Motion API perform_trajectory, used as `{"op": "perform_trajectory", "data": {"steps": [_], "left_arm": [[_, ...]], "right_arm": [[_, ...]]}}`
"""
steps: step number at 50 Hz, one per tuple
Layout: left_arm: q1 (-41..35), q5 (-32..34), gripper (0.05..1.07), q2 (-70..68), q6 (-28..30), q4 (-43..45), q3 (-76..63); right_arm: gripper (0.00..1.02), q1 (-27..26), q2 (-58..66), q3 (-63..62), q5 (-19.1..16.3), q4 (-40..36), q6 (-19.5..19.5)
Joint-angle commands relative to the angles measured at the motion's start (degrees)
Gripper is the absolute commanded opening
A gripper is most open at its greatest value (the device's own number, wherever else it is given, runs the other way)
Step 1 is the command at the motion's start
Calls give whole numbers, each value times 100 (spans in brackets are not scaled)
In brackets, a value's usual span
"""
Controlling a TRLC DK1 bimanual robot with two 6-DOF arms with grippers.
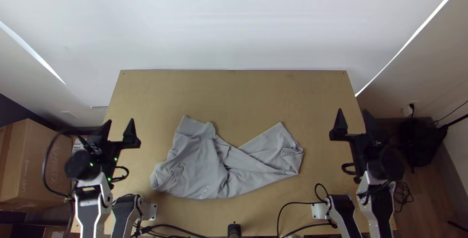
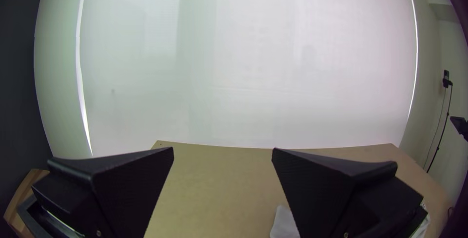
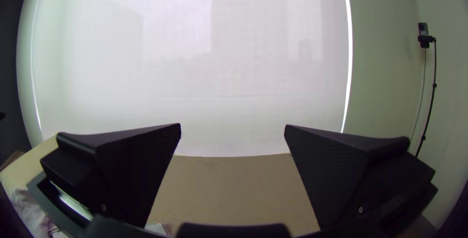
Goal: Fold the t-shirt
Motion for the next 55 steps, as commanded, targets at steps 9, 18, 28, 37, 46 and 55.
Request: {"op": "perform_trajectory", "data": {"steps": [9, 18, 28, 37, 46, 55], "left_arm": [[-388, -6, 102, 2026, 29, -1838, 2839], [-423, -15, 102, 2589, -94, -2884, 3867], [-248, -59, 102, 2685, -94, -3798, 4113], [-1, -77, 102, 2474, -59, -4378, 4140], [245, -86, 102, 2237, 11, -4624, 3929], [412, -77, 102, 2176, 11, -4703, 3964]], "right_arm": [[98, 1008, 2179, 2560, -1, -1670, 151], [98, 2036, 3594, 4274, 8, -2883, 696], [98, 3258, 4552, 5091, 113, -2997, 1056], [98, 4137, 5282, 5232, 122, -2997, 1707], [98, 4857, 6090, 5249, 52, -3014, 2506], [97, 5499, 6934, 5575, -133, -3225, 2761]]}}
